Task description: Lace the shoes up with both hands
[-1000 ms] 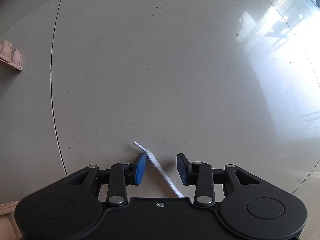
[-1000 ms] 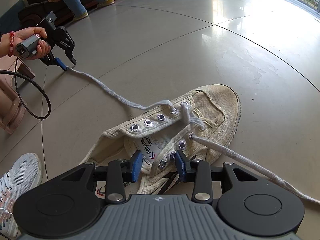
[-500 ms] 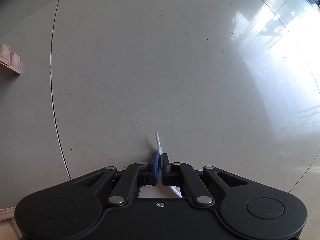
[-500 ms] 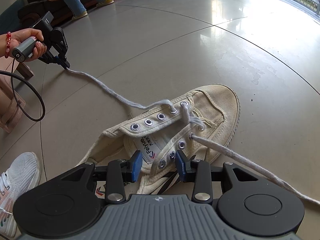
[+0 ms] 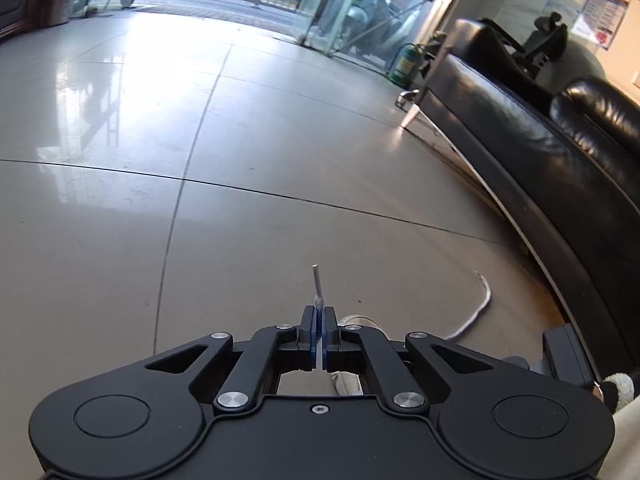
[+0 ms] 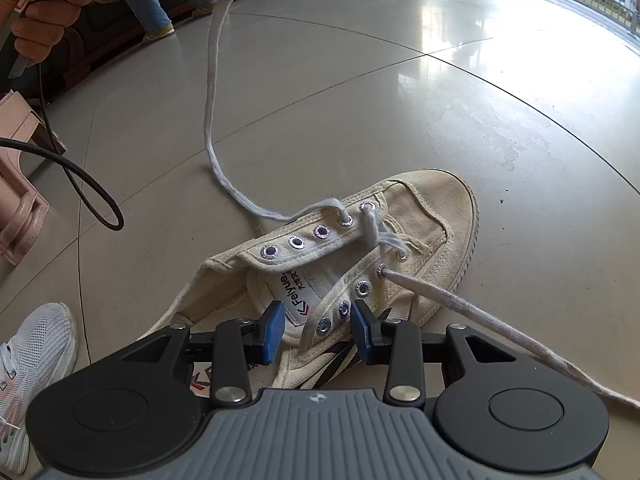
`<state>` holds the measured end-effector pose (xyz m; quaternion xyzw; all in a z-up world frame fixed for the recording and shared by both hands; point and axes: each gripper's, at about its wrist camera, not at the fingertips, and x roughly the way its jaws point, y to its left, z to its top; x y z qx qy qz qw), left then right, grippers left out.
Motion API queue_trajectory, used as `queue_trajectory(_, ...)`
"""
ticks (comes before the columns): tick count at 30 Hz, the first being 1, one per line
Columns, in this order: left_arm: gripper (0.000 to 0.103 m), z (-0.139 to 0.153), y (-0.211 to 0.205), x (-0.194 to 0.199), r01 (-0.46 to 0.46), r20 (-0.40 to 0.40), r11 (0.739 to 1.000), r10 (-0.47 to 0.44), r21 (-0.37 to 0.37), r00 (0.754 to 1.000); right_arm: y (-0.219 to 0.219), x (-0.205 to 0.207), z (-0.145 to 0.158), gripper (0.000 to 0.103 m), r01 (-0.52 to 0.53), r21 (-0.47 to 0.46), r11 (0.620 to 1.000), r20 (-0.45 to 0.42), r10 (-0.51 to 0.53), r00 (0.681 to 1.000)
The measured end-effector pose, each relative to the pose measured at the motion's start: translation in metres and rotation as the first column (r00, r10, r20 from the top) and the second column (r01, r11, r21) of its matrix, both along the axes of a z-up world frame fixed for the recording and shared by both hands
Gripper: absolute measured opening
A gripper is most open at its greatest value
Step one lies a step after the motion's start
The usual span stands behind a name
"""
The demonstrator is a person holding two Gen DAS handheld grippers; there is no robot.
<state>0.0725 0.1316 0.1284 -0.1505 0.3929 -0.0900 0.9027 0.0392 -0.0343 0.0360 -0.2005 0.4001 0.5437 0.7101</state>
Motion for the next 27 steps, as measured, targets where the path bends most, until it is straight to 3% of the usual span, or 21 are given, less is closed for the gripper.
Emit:
queue_trajectory(4,0.0,-0.06,-0.047,0.032,0.183,-0.084,0.983,-0.181,0.016,0.98,0.0,0.001,-0.001,0.039,0.008,0.01,1.0,-0.008,-0.008,1.0)
queue_trajectory(10,0.0,-0.109,-0.079,0.028,0.333,-0.198,0.938,-0.31,0.099,0.93,-0.001,0.001,-0.001,0.039,0.021,0.02,1.0,-0.014,-0.021,1.0)
queue_trajectory(13,0.0,-0.115,-0.083,0.032,0.353,-0.205,0.93,-0.327,0.104,0.922,-0.004,0.002,0.006,0.039,0.049,0.032,0.998,0.03,-0.05,0.998)
queue_trajectory(20,0.0,-0.125,-0.098,0.034,0.381,-0.211,0.914,-0.348,0.138,0.913,0.015,-0.006,0.003,0.037,0.003,-0.027,1.0,0.13,0.0,0.991)
queue_trajectory(23,0.0,-0.127,-0.1,0.033,0.39,-0.208,0.909,-0.357,0.15,0.911,0.025,-0.009,0.0,0.029,-0.001,-0.057,0.998,0.158,0.01,0.987)
queue_trajectory(24,0.0,-0.126,-0.097,0.035,0.393,-0.208,0.907,-0.359,0.15,0.91,0.027,-0.01,0.0,0.024,-0.002,-0.061,0.998,0.16,0.012,0.987)
queue_trajectory(25,0.0,-0.125,-0.094,0.039,0.397,-0.209,0.905,-0.363,0.154,0.908,0.027,-0.01,0.001,0.012,0.006,-0.069,0.998,0.169,0.006,0.986)
queue_trajectory(27,0.0,-0.124,-0.091,0.041,0.41,-0.209,0.896,-0.374,0.171,0.904,0.026,-0.009,0.004,0.009,0.024,-0.075,0.997,0.181,-0.01,0.983)
